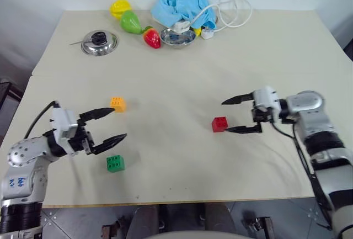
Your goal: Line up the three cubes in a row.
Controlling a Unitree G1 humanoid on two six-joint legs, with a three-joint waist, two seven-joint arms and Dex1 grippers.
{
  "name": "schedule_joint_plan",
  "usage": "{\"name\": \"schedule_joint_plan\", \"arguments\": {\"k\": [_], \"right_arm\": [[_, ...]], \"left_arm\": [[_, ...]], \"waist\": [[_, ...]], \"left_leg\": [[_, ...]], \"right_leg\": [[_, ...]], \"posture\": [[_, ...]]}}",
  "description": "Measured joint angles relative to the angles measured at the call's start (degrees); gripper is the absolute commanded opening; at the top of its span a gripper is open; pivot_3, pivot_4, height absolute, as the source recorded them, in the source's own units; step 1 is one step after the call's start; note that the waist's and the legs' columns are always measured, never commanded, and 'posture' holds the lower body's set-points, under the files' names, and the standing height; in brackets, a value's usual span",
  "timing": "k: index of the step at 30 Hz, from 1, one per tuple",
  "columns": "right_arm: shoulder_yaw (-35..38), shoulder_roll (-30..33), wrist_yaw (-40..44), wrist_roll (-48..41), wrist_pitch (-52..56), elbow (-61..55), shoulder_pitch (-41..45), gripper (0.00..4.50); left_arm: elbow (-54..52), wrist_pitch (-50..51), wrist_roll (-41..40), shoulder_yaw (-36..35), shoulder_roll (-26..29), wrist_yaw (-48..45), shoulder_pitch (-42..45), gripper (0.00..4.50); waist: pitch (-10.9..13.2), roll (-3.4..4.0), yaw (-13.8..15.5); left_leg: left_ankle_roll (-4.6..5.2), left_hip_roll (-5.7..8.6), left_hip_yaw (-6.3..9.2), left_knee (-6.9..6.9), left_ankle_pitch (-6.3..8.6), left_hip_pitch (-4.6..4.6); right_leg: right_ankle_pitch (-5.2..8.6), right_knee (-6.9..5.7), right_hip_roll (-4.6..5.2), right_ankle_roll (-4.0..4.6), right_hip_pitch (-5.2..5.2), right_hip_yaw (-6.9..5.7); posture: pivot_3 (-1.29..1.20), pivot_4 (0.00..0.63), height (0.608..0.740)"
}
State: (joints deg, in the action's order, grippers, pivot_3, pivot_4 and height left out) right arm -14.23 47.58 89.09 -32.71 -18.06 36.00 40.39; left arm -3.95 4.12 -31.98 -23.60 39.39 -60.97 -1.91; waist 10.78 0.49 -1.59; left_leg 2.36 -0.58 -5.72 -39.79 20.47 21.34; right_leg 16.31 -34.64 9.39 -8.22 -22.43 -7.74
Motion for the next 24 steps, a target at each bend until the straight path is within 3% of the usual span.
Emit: {"name": "schedule_joint_plan", "arguments": {"k": [4, 8, 17, 24], "right_arm": [[4.03, 3.2, -0.11, -8.37, 4.64, -11.64, -9.28, 4.48], [9.02, 0.8, -0.42, -12.98, 8.78, -25.98, -21.17, 4.48], [10.95, -6.2, -0.64, -10.95, 9.89, -33.51, -25.27, 4.48], [15.53, -4.05, -0.48, -9.44, 9.93, -31.91, -27.41, 4.48]], "left_arm": [[0.75, -0.35, -0.42, -7.16, -0.82, 2.14, -7.26, 4.5], [6.94, -1.74, -0.71, -12.59, -0.95, 1.59, -13.46, 4.5], [13.92, -5.34, 0.36, -13.67, 2.34, -4.85, -17.46, 4.5], [0.94, -7.07, 0.44, -8.51, 3.23, -10.48, -20.55, 4.5]], "waist": [[0.01, -0.03, 0.11], [0.0, -0.06, 0.08], [-0.01, -0.11, 1.28], [-0.01, -0.1, 1.49]], "left_leg": [[0.05, 0.0, -0.03, -0.02, 0.08, 0.0], [0.02, -0.07, -0.15, -0.04, 0.15, -0.08], [-0.08, -0.1, -0.14, -0.15, 0.35, -0.08], [0.06, -0.08, -0.16, -0.12, 0.53, -0.04]], "right_leg": [[0.0, 0.04, 0.02, 0.0, 0.03, -0.02], [0.0, 0.03, 0.01, 0.0, 0.04, 0.02], [-0.02, 0.12, 0.25, 0.08, -0.05, 0.11], [-0.02, 0.19, 0.13, 0.1, -0.01, 0.05]], "posture": [[0.0, 0.15, 0.74], [0.0, 0.15, 0.74], [0.0, 0.15, 0.74], [0.0, 0.15, 0.74]]}}
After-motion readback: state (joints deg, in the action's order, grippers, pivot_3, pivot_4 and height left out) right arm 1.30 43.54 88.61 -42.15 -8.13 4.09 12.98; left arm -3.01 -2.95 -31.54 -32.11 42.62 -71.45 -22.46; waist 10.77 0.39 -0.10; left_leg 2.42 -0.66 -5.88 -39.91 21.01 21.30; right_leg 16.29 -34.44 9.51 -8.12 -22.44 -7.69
